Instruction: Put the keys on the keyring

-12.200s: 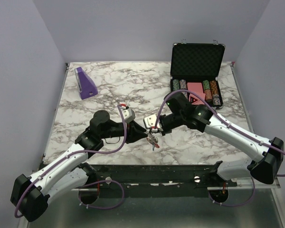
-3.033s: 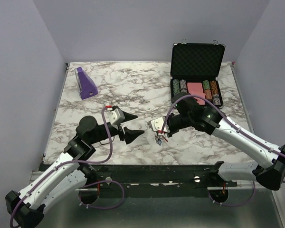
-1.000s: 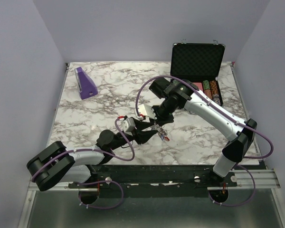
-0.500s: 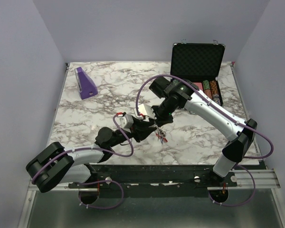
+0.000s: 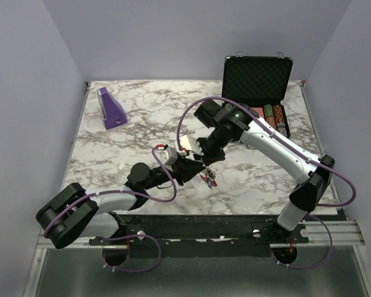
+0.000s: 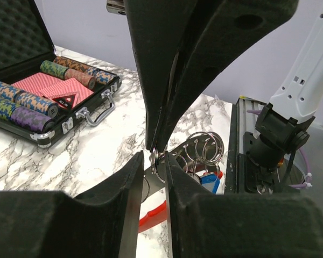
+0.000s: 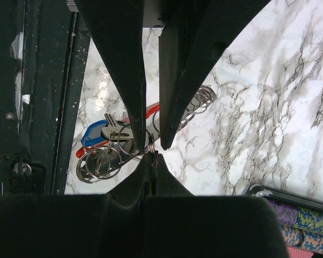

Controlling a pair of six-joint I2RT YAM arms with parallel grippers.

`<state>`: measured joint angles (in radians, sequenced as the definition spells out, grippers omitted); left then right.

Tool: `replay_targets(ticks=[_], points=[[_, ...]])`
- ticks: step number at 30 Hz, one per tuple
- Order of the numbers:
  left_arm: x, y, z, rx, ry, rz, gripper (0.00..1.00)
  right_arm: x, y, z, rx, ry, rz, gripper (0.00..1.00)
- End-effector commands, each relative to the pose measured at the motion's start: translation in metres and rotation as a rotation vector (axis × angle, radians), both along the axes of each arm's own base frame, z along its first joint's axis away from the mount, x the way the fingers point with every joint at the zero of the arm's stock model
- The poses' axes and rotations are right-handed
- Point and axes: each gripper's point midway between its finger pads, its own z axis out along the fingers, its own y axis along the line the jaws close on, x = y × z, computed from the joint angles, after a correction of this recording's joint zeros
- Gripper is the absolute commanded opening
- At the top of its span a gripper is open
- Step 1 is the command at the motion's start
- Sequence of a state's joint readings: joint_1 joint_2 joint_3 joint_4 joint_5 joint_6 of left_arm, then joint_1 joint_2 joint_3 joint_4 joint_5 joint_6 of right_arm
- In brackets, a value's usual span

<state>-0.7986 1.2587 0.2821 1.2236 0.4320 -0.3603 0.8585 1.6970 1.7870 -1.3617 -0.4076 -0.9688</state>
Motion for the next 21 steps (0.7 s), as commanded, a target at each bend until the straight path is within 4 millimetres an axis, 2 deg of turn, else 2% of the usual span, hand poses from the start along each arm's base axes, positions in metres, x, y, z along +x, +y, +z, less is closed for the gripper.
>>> replay_targets(ticks=[1, 4, 5, 12, 15, 17, 19, 21], points=[[0.001, -0.003, 0.004, 0.007, -0.005, -0.02, 0.23, -0.01, 0.001, 0.013, 0.03, 0.017, 0.016, 0.0], [0.001, -0.004, 0.004, 0.012, -0.01, -0.029, 0.09, -0.01, 0.001, 0.014, 0.031, 0.018, 0.017, 0.01], [0.0, -0.004, 0.004, 0.018, -0.006, -0.034, 0.02, -0.01, 0.001, 0.014, 0.031, 0.018, 0.017, 0.0], [0.004, 0.002, 0.003, 0.017, -0.003, -0.003, 0.0, -0.012, 0.0, 0.013, 0.033, 0.023, 0.017, 0.02], [0.005, 0.013, 0.006, 0.001, -0.044, 0.05, 0.0, -0.013, 0.001, 0.015, 0.044, 0.035, 0.003, 0.17], [0.003, 0.018, 0.011, -0.002, -0.078, 0.06, 0.0, -0.011, 0.001, 0.017, 0.062, 0.054, -0.015, 0.35], [0.001, 0.023, 0.012, 0.003, -0.097, 0.054, 0.0, -0.008, 0.002, 0.022, 0.093, 0.077, -0.032, 0.48], [-0.002, 0.028, 0.013, 0.004, -0.116, 0.048, 0.0, -0.005, 0.003, 0.031, 0.135, 0.1, -0.038, 0.52]])
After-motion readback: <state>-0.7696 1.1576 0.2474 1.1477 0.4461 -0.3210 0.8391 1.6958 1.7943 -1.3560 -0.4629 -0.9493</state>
